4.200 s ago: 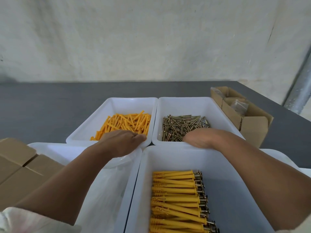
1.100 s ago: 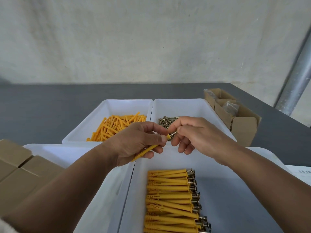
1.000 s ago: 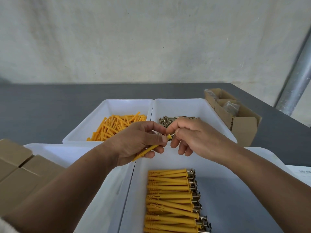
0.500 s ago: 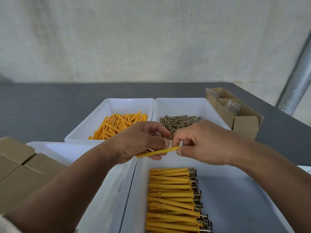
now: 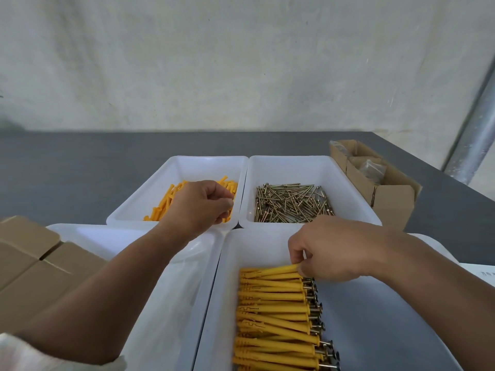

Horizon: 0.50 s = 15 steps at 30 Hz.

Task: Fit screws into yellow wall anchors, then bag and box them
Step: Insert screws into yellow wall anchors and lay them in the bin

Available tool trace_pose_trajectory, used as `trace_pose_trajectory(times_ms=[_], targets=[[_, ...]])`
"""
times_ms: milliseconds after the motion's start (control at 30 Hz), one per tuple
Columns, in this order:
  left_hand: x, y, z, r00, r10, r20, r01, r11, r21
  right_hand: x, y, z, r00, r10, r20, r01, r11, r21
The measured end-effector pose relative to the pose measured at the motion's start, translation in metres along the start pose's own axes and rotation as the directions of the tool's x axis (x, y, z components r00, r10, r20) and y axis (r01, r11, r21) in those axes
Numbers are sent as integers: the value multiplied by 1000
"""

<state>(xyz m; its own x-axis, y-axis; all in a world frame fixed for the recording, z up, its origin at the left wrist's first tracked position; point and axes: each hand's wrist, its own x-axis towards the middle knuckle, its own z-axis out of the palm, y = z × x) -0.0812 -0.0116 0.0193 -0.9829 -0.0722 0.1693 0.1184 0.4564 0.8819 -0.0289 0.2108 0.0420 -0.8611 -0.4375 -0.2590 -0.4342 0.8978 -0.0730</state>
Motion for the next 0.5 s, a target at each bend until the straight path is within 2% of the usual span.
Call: trace_pose_trajectory(times_ms=[167, 333, 500], targets=[[5, -10, -3, 986, 121, -112, -73, 929, 362, 1, -4, 1, 999, -9, 43, 10, 1000, -29], [12, -25, -6, 981, 139, -132, -53, 858, 511, 0, -2, 1, 994, -32, 105, 33, 999, -9], [18, -35, -7, 985, 142, -102, -48, 778, 626, 2, -2, 3, 997, -38, 74, 37, 999, 20]])
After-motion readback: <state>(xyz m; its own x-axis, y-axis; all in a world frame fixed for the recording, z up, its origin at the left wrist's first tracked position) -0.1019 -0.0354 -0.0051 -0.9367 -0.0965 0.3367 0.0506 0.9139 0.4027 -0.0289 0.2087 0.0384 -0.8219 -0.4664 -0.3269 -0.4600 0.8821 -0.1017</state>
